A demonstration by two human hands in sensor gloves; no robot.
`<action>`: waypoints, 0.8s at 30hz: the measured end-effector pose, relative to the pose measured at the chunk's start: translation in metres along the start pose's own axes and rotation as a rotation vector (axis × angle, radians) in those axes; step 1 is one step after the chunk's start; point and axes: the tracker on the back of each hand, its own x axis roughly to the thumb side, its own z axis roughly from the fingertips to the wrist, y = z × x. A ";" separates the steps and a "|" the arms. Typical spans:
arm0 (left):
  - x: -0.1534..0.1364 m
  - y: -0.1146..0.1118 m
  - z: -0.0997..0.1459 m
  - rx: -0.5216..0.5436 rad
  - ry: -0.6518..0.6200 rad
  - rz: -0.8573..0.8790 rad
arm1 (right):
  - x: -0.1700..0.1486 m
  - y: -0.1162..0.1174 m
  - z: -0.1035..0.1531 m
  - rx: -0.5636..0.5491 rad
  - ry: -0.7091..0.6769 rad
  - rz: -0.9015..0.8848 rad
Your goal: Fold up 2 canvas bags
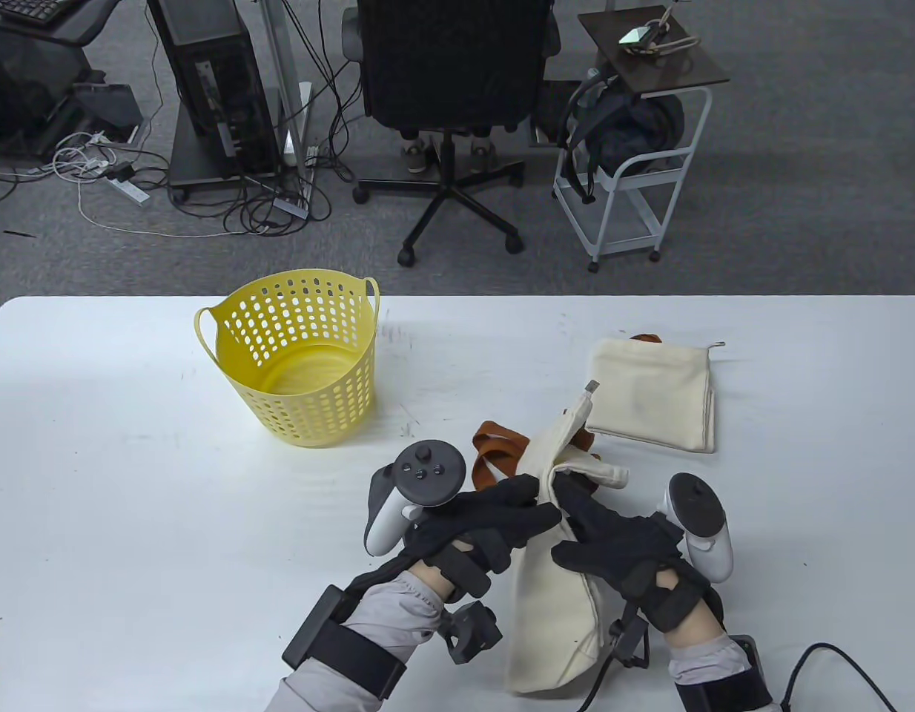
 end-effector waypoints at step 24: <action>-0.046 0.016 0.000 0.120 0.053 0.273 | 0.009 -0.005 0.006 -0.159 0.044 0.035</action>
